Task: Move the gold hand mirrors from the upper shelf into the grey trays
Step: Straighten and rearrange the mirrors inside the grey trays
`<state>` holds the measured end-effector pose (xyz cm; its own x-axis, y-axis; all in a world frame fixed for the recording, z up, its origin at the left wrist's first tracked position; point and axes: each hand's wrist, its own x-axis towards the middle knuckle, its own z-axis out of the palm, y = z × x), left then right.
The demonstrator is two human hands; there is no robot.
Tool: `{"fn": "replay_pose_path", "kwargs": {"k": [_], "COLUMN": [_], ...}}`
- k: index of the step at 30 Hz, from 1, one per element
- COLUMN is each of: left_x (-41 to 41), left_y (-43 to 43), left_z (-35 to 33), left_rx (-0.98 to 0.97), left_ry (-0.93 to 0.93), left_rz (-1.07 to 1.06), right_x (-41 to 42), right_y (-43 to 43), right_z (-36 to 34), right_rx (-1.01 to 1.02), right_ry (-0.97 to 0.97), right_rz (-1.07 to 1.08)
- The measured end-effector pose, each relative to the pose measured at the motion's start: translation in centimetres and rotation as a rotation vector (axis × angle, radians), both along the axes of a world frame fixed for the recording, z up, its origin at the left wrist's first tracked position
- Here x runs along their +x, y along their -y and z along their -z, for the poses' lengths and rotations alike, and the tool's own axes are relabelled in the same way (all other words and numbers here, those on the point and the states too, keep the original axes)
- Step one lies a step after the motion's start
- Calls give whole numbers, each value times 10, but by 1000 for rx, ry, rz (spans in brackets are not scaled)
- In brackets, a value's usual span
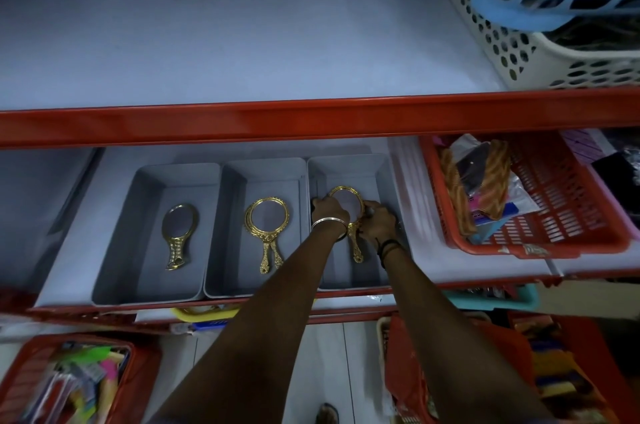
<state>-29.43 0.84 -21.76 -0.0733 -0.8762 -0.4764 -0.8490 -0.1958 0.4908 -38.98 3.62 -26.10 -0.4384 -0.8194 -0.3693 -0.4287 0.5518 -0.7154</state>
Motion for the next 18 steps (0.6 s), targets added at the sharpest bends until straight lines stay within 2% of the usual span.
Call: {"fn": "replay_pose_path", "kwargs": {"k": [11,18], "left_x": [3,60], "left_y": [-4,8], "left_z": [-3,-33], "left_rx": [-62,-417], "left_ry": [-6,-119], "left_rz": [25,-55], "right_x": [-1,13], "right_y": [-2,-16], "right_z": [-2,-42], "right_rx": [-25,-236], "right_ry": [57,100], "right_rz": [50,207]}}
